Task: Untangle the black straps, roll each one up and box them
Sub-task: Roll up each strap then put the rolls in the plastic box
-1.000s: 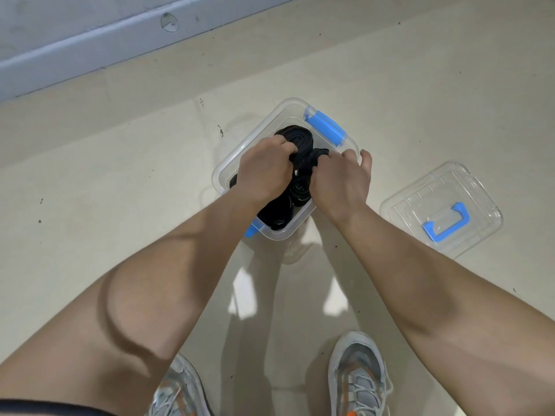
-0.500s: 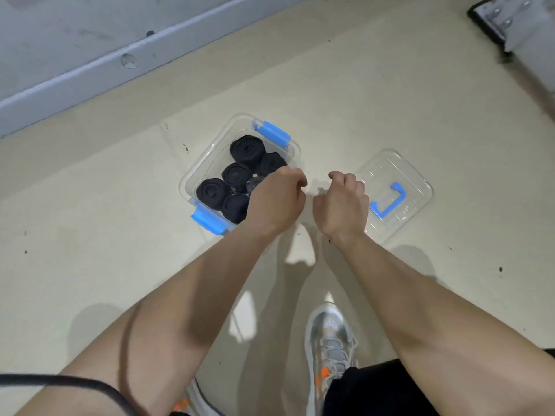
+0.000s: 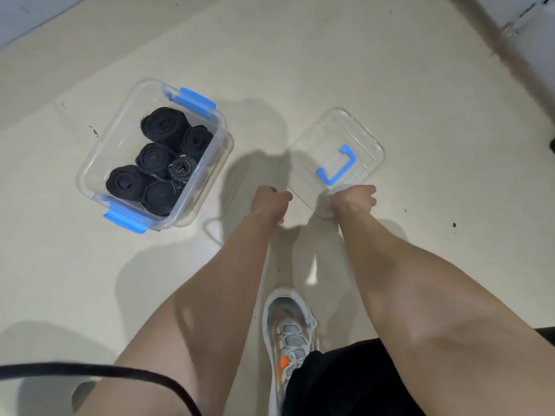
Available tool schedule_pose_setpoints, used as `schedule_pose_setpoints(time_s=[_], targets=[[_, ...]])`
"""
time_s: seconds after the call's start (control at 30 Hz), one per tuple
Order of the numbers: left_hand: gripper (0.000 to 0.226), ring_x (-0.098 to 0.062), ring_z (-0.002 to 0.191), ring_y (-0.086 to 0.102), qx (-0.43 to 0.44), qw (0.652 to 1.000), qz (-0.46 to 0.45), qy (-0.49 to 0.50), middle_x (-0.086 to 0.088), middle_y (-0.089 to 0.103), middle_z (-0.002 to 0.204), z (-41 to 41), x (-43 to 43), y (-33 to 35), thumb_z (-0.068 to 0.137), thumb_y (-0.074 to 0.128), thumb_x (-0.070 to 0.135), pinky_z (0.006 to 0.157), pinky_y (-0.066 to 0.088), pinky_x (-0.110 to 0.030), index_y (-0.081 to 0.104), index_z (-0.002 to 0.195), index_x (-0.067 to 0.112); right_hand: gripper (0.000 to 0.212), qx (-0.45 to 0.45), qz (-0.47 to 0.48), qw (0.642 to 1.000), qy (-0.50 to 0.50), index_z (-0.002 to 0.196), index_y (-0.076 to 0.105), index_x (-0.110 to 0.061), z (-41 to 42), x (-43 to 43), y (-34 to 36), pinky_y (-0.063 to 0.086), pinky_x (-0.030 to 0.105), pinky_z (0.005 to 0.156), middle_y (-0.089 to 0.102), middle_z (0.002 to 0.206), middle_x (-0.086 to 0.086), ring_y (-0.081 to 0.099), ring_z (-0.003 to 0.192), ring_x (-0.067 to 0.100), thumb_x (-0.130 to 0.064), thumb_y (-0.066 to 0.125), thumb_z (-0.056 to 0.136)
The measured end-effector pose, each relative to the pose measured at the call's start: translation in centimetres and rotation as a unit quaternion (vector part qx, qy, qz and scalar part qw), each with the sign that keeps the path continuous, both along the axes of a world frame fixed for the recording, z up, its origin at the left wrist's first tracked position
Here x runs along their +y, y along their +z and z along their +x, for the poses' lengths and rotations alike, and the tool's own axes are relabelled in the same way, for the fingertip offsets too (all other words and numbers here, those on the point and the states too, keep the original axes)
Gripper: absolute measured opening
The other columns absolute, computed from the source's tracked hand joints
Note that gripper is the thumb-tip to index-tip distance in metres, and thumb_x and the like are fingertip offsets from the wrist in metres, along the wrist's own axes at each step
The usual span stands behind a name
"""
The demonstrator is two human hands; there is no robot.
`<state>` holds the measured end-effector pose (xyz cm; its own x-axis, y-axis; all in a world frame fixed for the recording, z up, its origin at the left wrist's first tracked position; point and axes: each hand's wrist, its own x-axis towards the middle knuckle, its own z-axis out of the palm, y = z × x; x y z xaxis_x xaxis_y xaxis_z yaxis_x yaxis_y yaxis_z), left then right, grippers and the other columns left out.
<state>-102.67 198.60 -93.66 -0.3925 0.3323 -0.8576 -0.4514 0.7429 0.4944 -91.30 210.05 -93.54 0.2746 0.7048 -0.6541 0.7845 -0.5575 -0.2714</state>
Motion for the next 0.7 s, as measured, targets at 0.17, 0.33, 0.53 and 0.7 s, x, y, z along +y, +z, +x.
schedule_pose_setpoints(time_s=[0.17,0.33,0.53,0.7], targets=[[0.016,-0.019,0.060,0.049,-0.069,0.997,0.024,0.038,-0.003,0.054,0.078,0.4,0.6,-1.4,0.089,0.062,0.014,0.056,0.041,-0.026,0.049,0.082,0.017,0.056,0.046,-0.002,0.999,-0.029,0.135,0.039,-0.001,0.0,-0.9,-1.5,0.041,0.032,0.080,0.056,0.134,0.017,0.057,0.124,0.034,-0.008,0.069,0.089],[0.011,-0.020,0.061,0.054,0.005,0.998,0.049,0.043,-0.005,0.062,0.082,-0.6,0.3,-0.7,0.097,0.063,0.023,0.065,0.047,-0.032,0.059,0.093,0.014,0.044,0.206,-0.034,0.970,-0.127,0.112,0.055,-0.013,-1.8,-3.0,-1.0,0.064,0.045,0.075,0.065,0.107,0.012,0.071,0.085,0.033,-0.003,0.060,0.070],[0.012,-0.013,0.075,0.064,0.163,0.975,0.151,-0.018,0.010,0.069,0.085,-2.9,-1.9,5.5,0.093,0.065,0.019,0.077,0.055,-0.034,0.069,0.090,0.030,0.036,0.318,-0.024,0.938,-0.135,0.121,0.054,-0.019,-3.7,-4.2,3.3,0.053,0.034,0.064,0.063,0.088,0.004,0.058,0.072,0.024,-0.006,0.058,0.087],[0.012,-0.007,0.073,0.061,0.350,0.926,0.138,-0.029,0.016,0.070,0.086,-6.3,-5.6,12.0,0.093,0.063,0.026,0.076,0.049,-0.029,0.071,0.088,0.034,0.041,0.374,0.035,0.906,-0.196,0.133,0.053,-0.018,-5.7,-3.3,9.6,0.042,0.028,0.055,0.051,0.090,0.001,0.052,0.069,0.022,-0.022,0.044,0.094]])
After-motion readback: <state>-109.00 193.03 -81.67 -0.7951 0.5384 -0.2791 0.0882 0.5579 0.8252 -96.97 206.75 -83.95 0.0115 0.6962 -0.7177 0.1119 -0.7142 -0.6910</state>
